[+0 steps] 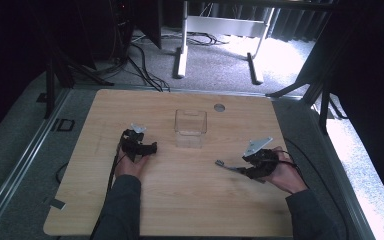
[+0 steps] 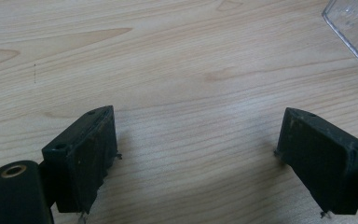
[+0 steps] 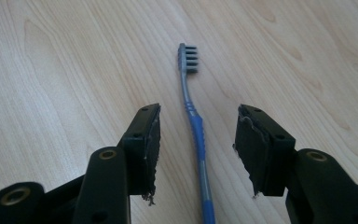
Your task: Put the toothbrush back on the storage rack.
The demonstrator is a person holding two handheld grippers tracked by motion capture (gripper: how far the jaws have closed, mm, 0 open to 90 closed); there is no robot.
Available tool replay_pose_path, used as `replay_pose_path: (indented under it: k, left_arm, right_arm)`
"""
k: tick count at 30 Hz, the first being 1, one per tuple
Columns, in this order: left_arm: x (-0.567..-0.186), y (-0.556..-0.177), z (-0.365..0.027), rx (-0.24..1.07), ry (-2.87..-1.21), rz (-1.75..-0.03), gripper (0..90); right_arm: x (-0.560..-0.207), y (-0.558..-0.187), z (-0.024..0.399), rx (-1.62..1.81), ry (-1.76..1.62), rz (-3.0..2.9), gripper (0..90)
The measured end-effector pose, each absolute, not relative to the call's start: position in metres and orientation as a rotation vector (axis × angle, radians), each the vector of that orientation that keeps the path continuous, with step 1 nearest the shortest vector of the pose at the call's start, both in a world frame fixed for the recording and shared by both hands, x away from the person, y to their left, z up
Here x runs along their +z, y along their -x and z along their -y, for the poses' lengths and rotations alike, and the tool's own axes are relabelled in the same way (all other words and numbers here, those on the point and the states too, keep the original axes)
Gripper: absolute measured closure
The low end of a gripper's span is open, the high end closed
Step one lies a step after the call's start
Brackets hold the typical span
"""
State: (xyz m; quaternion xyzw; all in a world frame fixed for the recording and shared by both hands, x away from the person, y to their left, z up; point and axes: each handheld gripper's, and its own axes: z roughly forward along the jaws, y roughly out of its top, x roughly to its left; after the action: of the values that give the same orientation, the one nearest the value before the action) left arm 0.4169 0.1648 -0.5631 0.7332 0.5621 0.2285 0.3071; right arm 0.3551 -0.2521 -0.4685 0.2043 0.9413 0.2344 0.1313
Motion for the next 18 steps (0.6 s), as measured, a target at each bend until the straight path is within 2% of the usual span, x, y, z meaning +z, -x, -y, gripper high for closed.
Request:
replay_pose_path:
  k: [18]
  left_arm:
    - [-0.5631,-0.4169,-0.1649,0.604,-1.94,-1.487,12.3]
  right_arm:
    - [-0.4735,-0.3583,0.2465,0.638,-0.588,-2.771,50.8]
